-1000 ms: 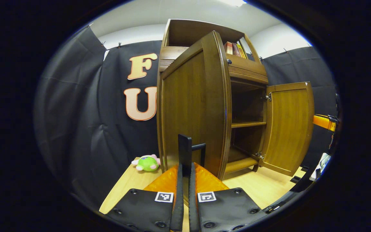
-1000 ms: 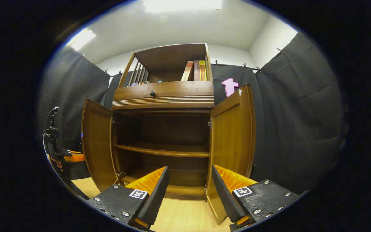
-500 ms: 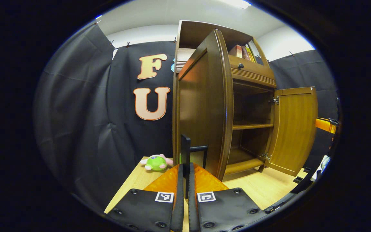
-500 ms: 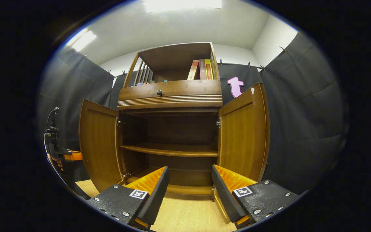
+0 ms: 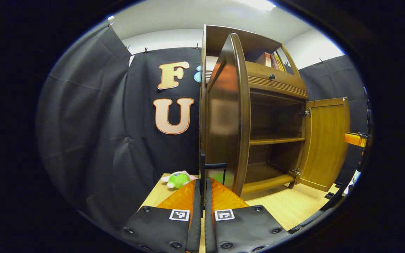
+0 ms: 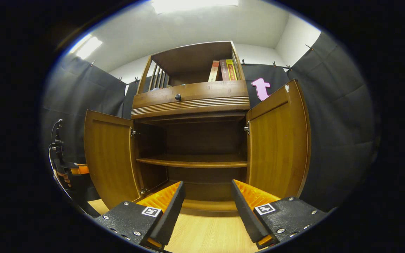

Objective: Open the right door of the double-door shoe cabinet with the right hand, and open the left door with the left hand.

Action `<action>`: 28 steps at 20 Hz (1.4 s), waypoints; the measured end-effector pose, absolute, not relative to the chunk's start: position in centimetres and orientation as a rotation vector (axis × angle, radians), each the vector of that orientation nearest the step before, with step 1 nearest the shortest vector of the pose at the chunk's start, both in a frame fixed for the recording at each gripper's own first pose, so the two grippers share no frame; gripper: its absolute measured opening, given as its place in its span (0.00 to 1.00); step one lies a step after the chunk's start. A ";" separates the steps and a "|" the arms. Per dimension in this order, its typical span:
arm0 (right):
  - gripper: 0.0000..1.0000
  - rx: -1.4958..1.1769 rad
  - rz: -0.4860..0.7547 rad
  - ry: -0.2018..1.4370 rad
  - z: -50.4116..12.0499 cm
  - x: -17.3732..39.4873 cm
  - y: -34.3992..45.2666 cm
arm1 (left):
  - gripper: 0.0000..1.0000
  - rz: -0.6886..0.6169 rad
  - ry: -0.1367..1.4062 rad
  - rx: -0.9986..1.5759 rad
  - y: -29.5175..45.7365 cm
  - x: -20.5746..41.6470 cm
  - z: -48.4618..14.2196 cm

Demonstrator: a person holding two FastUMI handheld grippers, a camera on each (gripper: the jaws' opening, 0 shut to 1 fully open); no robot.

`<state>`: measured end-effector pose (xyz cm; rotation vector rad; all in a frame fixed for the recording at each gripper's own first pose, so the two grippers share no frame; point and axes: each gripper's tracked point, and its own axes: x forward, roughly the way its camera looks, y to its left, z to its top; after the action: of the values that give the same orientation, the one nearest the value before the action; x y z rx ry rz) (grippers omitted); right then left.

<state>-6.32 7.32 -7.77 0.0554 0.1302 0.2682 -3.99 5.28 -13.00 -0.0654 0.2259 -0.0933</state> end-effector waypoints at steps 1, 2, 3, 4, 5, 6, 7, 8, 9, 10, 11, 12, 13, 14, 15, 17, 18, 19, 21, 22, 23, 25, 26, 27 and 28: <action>0.93 0.059 0.272 0.134 -7.9 -6.2 7.5 | 0.12 -0.082 0.221 -0.063 5.7 -3.9 -12.8; 0.93 0.060 0.274 0.136 -8.0 -6.1 7.6 | 0.12 -0.069 0.218 -0.064 6.5 -3.9 -12.7; 0.82 0.058 0.275 0.138 -8.0 -6.5 8.2 | 0.12 -0.057 0.215 -0.069 7.3 -3.9 -12.6; 0.82 0.055 0.275 0.139 -8.2 -6.3 8.3 | 0.12 -0.051 0.213 -0.075 8.2 -3.8 -12.4; 0.82 0.052 0.276 0.141 -8.6 -5.4 7.9 | 0.10 -0.054 0.213 -0.085 8.4 -3.9 -12.5; 0.82 0.052 0.277 0.145 -8.7 -5.2 8.0 | 0.13 -0.061 0.214 -0.095 8.1 -4.1 -12.6; 0.82 0.053 0.280 0.149 -8.9 -5.0 8.2 | 0.08 -0.061 0.216 -0.094 8.0 -4.2 -12.5; 0.82 0.054 0.282 0.152 -9.0 -4.9 8.4 | 0.08 -0.058 0.219 -0.086 8.1 -4.3 -12.5; 0.82 0.052 0.283 0.153 -8.9 -5.4 9.0 | 0.09 -0.060 0.222 -0.089 8.0 -4.5 -12.4; 0.82 0.049 0.283 0.153 -8.9 -5.3 9.0 | 0.08 -0.060 0.228 -0.095 7.7 -4.9 -12.3; 0.82 0.044 0.281 0.152 -9.0 -5.3 9.0 | 0.08 -0.054 0.234 -0.098 7.6 -5.4 -12.1; 0.82 0.039 0.279 0.152 -9.0 -5.2 8.8 | 0.08 -0.040 0.233 -0.098 7.9 -5.8 -11.8; 0.82 0.035 0.276 0.154 -9.2 -5.1 8.7 | 0.13 -0.021 0.228 -0.095 8.1 -6.1 -11.4; 0.82 0.033 0.274 0.158 -9.3 -4.9 8.6 | 0.13 -0.005 0.218 -0.095 8.1 -6.6 -10.7; 0.93 0.033 0.272 0.161 -9.3 -4.8 8.4 | 0.08 0.007 0.209 -0.098 8.1 -7.0 -9.9; 0.93 0.034 0.261 0.160 -9.0 -4.6 7.8 | 0.13 0.022 0.198 -0.095 7.5 -7.9 -8.6; 0.82 0.033 0.253 0.158 -8.8 -4.5 7.4 | 0.08 0.020 0.182 -0.095 7.0 -8.1 -7.7; 0.82 0.031 0.244 0.156 -8.7 -4.5 6.9 | 0.09 0.018 0.171 -0.091 6.6 -8.3 -6.8; 0.93 0.030 0.227 0.155 -8.3 -4.2 6.1 | 0.17 -0.010 0.148 -0.075 5.1 -8.3 -5.5; 0.93 0.032 0.221 0.155 -8.1 -4.1 5.7 | 0.24 -0.020 0.139 -0.061 4.4 -8.1 -4.9; 0.82 0.032 0.213 0.155 -7.8 -3.9 5.3 | 0.34 -0.025 0.134 -0.047 3.9 -7.8 -4.3; 0.82 0.028 0.193 0.153 -7.3 -3.7 4.3 | 0.41 -0.048 0.132 -0.057 2.3 -7.0 -3.6; 0.82 0.023 0.185 0.151 -7.1 -3.5 3.9 | 0.45 -0.053 0.138 -0.072 1.7 -6.5 -3.5; 0.82 0.016 0.179 0.146 -6.6 -3.6 3.5 | 0.48 -0.056 0.143 -0.090 1.3 -5.9 -3.2; 0.82 0.008 0.173 0.137 -6.2 -3.6 3.2 | 0.52 -0.062 0.143 -0.105 0.8 -5.5 -3.0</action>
<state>-3.60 3.23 -6.22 0.0083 0.1374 0.1734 -5.45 0.76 -2.97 -0.1055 0.1426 -0.0618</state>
